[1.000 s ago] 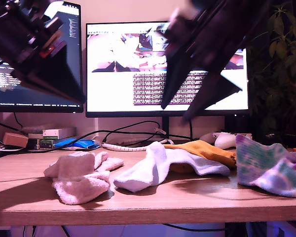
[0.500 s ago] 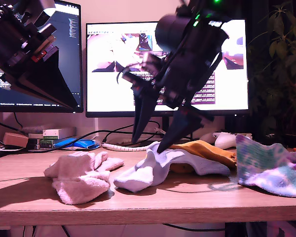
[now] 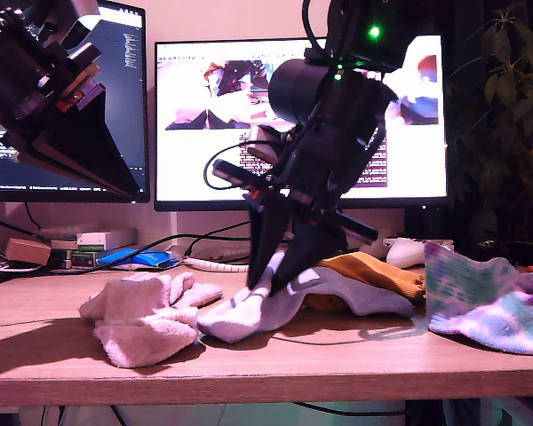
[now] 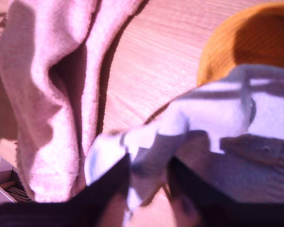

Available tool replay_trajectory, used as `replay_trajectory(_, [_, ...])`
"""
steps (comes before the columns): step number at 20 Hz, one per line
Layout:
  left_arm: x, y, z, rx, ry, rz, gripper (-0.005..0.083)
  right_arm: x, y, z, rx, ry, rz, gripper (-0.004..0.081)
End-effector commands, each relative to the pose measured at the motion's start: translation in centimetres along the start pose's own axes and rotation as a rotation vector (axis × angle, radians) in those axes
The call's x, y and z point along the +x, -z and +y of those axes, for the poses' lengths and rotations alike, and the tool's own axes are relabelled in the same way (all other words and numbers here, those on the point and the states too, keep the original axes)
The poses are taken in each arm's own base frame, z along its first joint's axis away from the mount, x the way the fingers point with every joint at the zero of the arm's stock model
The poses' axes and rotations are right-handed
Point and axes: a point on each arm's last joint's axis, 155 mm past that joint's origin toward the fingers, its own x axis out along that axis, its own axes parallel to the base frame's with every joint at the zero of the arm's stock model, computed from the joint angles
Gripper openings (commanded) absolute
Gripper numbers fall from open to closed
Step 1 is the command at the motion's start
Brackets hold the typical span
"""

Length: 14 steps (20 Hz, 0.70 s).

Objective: Pair up the socks based on colour and pattern, by placing them on top of one another

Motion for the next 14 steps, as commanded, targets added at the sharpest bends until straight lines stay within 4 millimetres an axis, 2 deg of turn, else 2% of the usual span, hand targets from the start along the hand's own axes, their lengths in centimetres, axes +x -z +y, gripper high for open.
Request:
replay_trajectory(1, [0.1, 1.1, -0.1, -0.010, 0.003, 0.019, -0.0023, -0.8, -0.5, 1.0, -0.039, -0.007, -0.003, -0.0013])
replay_trajectory(5, [0.1, 1.3, -0.2, -0.014, 0.005, 0.030, -0.0023, -4.4, -1.8, 2.2, -0.093, -0.013, -0.049, -0.0013])
replay_trajectory(9, [0.1, 1.3, -0.2, -0.014, 0.005, 0.030, -0.0023, -9.6, -4.0, 2.7, -0.118, -0.017, -0.171, -0.0013])
replay_trajectory(10, [0.1, 1.3, -0.2, -0.013, 0.005, 0.030, -0.0023, -10.9, -4.4, 2.2, -0.112, 0.001, -0.198, -0.0013])
replay_trajectory(12, [0.1, 1.3, -0.2, -0.013, 0.005, 0.030, -0.0023, -13.2, -4.9, 0.0, -0.094, 0.062, -0.232, -0.0013])
replay_trajectory(14, [0.1, 1.4, -0.2, -0.014, 0.005, 0.031, -0.0023, -15.1, -4.8, -3.0, -0.034, 0.115, -0.245, -0.0013])
